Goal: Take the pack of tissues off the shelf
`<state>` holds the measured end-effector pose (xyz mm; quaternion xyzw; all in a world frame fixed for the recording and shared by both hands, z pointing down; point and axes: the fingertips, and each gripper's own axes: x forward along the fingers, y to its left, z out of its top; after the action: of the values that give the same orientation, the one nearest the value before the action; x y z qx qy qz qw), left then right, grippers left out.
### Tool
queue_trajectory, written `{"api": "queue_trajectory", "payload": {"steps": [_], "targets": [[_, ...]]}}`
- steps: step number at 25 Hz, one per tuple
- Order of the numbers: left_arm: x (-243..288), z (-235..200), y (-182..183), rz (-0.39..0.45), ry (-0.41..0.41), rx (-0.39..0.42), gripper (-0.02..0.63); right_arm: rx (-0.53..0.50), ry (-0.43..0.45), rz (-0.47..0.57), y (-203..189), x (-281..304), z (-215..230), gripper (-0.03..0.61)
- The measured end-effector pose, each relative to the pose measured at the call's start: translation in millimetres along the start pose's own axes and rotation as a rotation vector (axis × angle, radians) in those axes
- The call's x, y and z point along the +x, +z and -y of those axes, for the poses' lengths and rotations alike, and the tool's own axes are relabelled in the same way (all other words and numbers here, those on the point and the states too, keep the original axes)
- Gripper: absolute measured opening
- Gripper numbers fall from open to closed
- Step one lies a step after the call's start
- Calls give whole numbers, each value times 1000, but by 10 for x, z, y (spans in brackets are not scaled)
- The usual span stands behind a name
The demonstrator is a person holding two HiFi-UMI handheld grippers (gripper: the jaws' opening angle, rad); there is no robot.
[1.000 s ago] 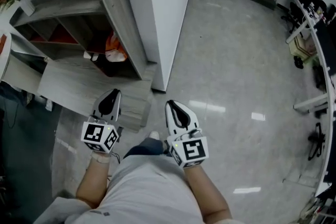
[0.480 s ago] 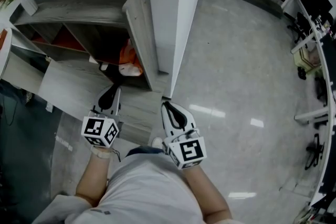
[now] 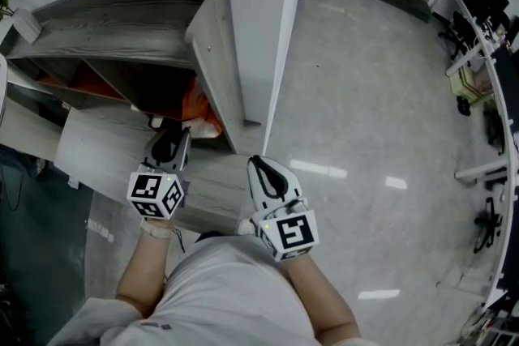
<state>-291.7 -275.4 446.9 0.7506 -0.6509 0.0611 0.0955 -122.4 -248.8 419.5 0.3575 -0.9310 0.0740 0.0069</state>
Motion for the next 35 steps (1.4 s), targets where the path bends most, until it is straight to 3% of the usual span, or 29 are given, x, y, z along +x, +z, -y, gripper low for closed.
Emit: {"api": "queue_trajectory", "payload": {"steps": [11, 14, 18, 35], "targets": [[309, -21, -98, -52, -33, 3, 101, 5, -45, -23, -54, 99, 147, 26], [272, -10, -98, -56, -27, 5, 68, 5, -51, -21, -41, 57, 157, 26], [167, 16, -57, -44, -9, 12, 29, 0, -51, -12, -4, -14, 134, 26], [-643, 503, 34, -20, 27, 24, 21, 0, -5, -41, -11, -650, -54, 26]]}}
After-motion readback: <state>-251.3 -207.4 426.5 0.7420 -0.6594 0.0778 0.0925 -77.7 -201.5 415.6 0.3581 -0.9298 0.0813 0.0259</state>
